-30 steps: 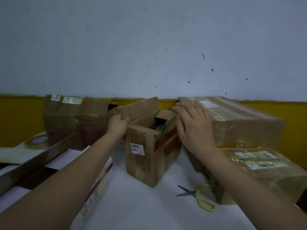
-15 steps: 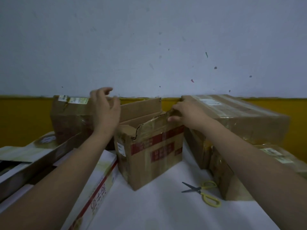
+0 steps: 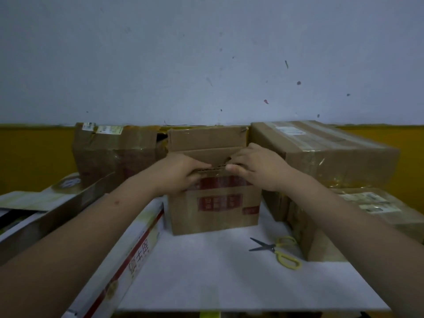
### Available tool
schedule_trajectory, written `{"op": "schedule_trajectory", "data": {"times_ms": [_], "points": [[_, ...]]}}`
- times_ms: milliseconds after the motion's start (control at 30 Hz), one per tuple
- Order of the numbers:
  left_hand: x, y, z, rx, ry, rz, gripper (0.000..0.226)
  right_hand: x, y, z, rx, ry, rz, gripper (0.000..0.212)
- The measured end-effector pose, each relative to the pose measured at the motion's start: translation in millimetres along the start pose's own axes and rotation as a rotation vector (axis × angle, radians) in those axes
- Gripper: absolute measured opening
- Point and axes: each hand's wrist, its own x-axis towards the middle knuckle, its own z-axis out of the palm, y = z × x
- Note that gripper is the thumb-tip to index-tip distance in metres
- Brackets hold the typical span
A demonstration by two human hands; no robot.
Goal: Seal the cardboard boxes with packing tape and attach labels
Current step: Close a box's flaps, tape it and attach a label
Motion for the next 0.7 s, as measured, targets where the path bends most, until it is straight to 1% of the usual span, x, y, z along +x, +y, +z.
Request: {"op": "schedule_trajectory", "data": {"times_ms": [33, 67, 100, 133, 200, 233, 333, 400, 500, 567, 633, 700], "points": [[-5, 4, 12, -0.076, -0.049, -0.034, 0.049, -4, -1, 3, 0.084, -0.049, -0.010, 0.074], [-7, 4, 24, -0.149, -0.072, -0.074, 0.063, -6, -2, 6, 0.193, -0.083, 0.002, 0.074], [-6, 4, 32, -0.191, -0.060, -0.102, 0.068, -7, 0, 9, 0.239, -0.101, 0.015, 0.069], [-3, 2, 38, -0.217, -0.020, -0.122, 0.066, -5, 2, 12, 0.264, -0.122, 0.041, 0.060], [7, -4, 41, -0.251, 0.058, -0.141, 0.053, 1, 4, 16, 0.121, -0.181, 0.053, 0.045], [13, -6, 40, -0.248, 0.058, -0.140, 0.047, 4, 3, 18, 0.084, -0.179, 0.058, 0.041], [29, -9, 38, -0.167, 0.034, -0.122, 0.037, 10, -1, 22, -0.013, -0.070, 0.033, 0.031], [36, -9, 44, -0.139, 0.082, -0.150, 0.026, 12, -2, 31, -0.049, 0.013, 0.029, 0.027], [41, -11, 55, -0.153, 0.180, -0.203, 0.013, 15, -2, 42, 0.044, 0.084, 0.071, 0.024], [41, -12, 58, -0.147, 0.201, -0.212, 0.014, 19, 0, 44, 0.120, 0.071, 0.106, 0.022], [42, -14, 59, -0.153, 0.182, -0.199, 0.017, 21, 2, 42, 0.164, 0.042, 0.127, 0.021], [42, -14, 60, -0.172, 0.151, -0.202, 0.026, 20, 4, 42, 0.215, 0.028, 0.137, 0.021]]}}
